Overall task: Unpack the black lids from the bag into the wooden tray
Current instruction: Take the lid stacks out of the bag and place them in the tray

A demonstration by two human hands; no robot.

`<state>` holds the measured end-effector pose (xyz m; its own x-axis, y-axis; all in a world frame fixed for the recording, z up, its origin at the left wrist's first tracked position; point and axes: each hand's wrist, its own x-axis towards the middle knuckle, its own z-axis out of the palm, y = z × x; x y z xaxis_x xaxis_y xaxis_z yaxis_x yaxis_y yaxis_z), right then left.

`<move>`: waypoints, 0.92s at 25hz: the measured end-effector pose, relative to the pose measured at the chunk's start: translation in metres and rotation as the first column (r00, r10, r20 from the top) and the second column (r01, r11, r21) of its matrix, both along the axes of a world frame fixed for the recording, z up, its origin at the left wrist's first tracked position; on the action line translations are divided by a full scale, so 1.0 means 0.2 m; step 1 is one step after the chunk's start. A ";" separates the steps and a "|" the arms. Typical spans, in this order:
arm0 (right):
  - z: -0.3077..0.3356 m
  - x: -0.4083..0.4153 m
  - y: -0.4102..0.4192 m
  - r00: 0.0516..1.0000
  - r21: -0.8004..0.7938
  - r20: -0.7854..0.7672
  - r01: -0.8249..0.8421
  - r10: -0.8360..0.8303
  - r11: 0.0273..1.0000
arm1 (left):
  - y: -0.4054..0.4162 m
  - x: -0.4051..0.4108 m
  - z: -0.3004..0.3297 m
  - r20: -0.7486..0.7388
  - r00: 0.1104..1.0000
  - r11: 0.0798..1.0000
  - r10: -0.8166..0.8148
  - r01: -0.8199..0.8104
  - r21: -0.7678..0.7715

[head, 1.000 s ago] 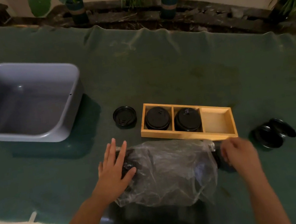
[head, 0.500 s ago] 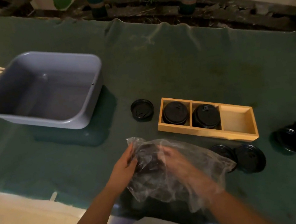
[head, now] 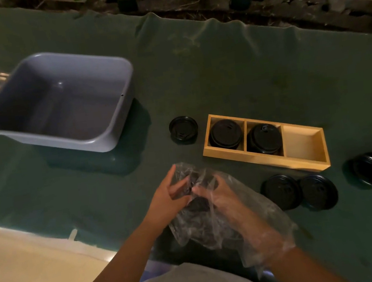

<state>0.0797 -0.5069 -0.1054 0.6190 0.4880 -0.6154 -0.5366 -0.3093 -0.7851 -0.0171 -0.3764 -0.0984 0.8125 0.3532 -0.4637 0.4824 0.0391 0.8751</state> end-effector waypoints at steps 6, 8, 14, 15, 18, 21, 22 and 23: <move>-0.02 0.02 -0.05 0.983 -0.136 0.183 0.012 0.013 0.991 | 0.03 -0.04 0.02 0.004 1.000 0.990 0.027 -0.028 0.136; -0.03 0.04 -0.13 0.977 -0.072 0.212 0.000 0.016 0.997 | 0.01 -0.06 0.05 0.013 0.993 0.864 0.121 -0.111 0.492; -0.02 0.06 -0.28 0.962 0.025 0.258 -0.104 0.094 0.994 | -0.24 -0.01 0.04 -0.196 0.822 0.209 -0.535 0.353 0.912; -0.02 0.07 -0.31 0.967 0.003 0.227 -0.116 0.113 0.993 | -0.25 0.01 0.01 -0.277 0.801 0.226 -0.531 0.449 0.865; -0.03 0.06 -0.43 0.985 0.060 0.149 -0.101 0.091 0.993 | -0.26 0.04 -0.09 -0.378 0.764 0.224 -0.522 0.551 0.804; -0.03 0.02 -0.52 0.984 0.084 0.175 -0.027 0.012 0.996 | -0.30 0.07 -0.13 -0.386 0.778 0.231 -0.495 0.547 0.805; -0.03 0.01 -0.54 0.981 0.034 0.193 0.024 -0.031 0.999 | -0.30 0.08 -0.14 -0.390 0.789 0.242 -0.475 0.543 0.804; -0.04 0.01 -0.57 0.976 -0.024 0.198 0.099 -0.093 0.995 | -0.31 0.08 -0.16 -0.402 0.795 0.256 -0.454 0.549 0.795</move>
<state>0.0818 -0.6204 -0.1133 0.7723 0.4020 -0.4920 -0.4014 -0.2916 -0.8683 -0.0008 -0.4377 -0.1296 0.9595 0.1173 -0.2560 0.1792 -0.9557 0.2337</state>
